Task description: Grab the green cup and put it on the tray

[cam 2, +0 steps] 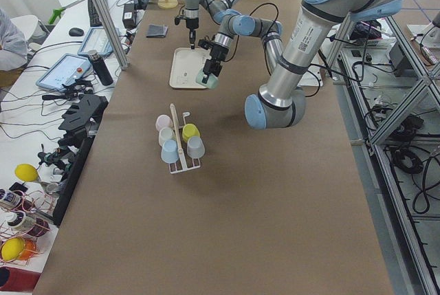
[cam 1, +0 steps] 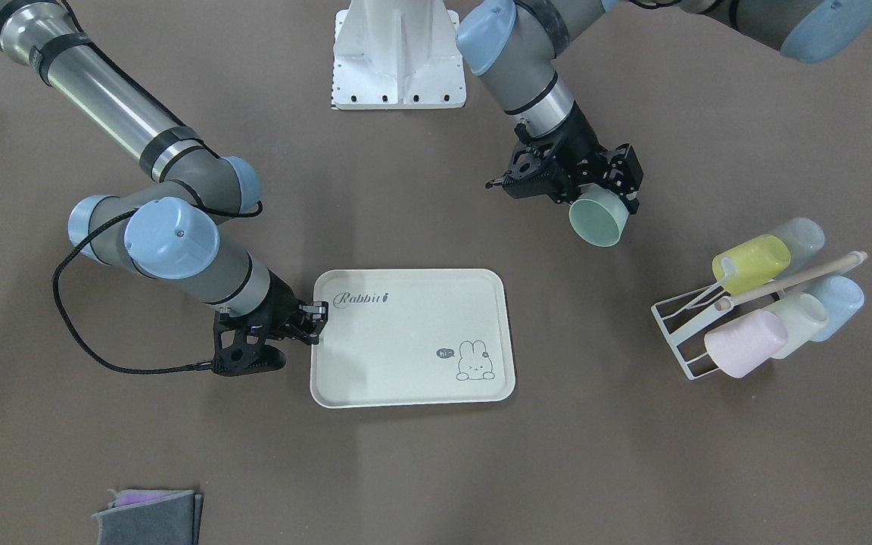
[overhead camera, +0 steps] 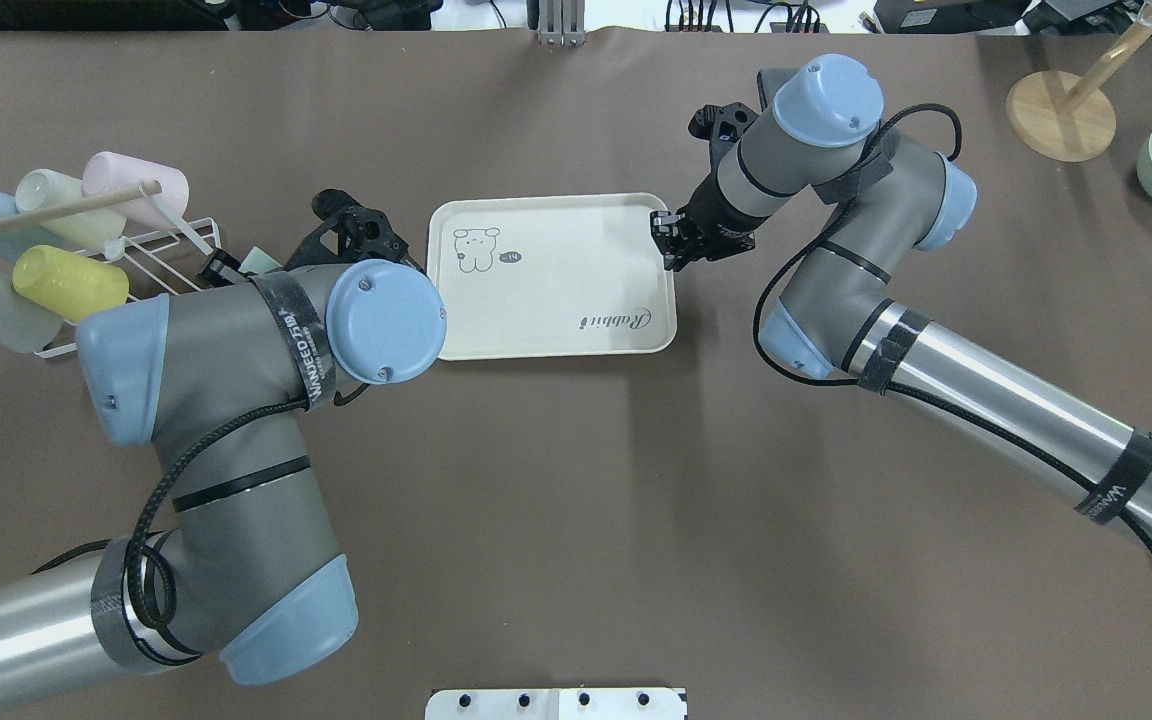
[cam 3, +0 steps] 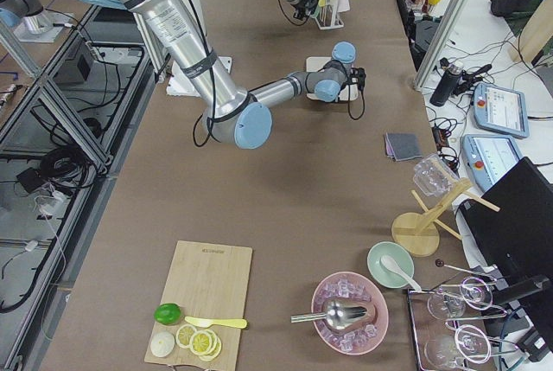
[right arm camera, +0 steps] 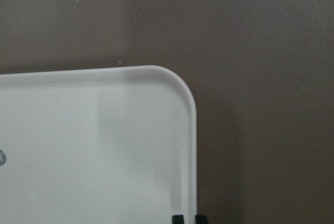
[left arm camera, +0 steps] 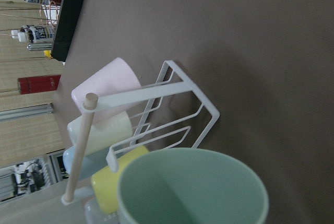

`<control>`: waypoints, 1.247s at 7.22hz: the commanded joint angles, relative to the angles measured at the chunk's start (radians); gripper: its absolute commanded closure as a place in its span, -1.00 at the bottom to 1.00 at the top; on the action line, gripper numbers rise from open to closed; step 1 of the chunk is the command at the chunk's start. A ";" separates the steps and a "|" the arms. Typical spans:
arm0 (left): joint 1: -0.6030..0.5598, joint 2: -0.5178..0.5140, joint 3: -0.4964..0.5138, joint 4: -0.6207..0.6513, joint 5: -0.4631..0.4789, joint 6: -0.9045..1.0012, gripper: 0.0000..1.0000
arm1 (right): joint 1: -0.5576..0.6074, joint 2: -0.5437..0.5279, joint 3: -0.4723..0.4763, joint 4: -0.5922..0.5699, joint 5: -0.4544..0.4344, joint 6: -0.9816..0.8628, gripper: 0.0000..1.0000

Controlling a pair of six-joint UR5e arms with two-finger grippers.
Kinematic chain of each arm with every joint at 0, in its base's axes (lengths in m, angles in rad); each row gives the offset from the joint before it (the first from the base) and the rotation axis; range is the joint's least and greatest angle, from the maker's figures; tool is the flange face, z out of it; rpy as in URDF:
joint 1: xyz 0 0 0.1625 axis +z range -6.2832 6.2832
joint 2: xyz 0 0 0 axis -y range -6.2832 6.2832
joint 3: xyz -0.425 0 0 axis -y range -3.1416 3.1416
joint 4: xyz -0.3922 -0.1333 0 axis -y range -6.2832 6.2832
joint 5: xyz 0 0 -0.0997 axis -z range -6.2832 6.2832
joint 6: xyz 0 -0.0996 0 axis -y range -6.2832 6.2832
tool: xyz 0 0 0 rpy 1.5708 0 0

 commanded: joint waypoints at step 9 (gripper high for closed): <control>0.184 -0.016 0.280 -0.760 0.592 -0.563 0.72 | 0.435 -0.259 0.352 -0.454 0.041 -0.680 -1.00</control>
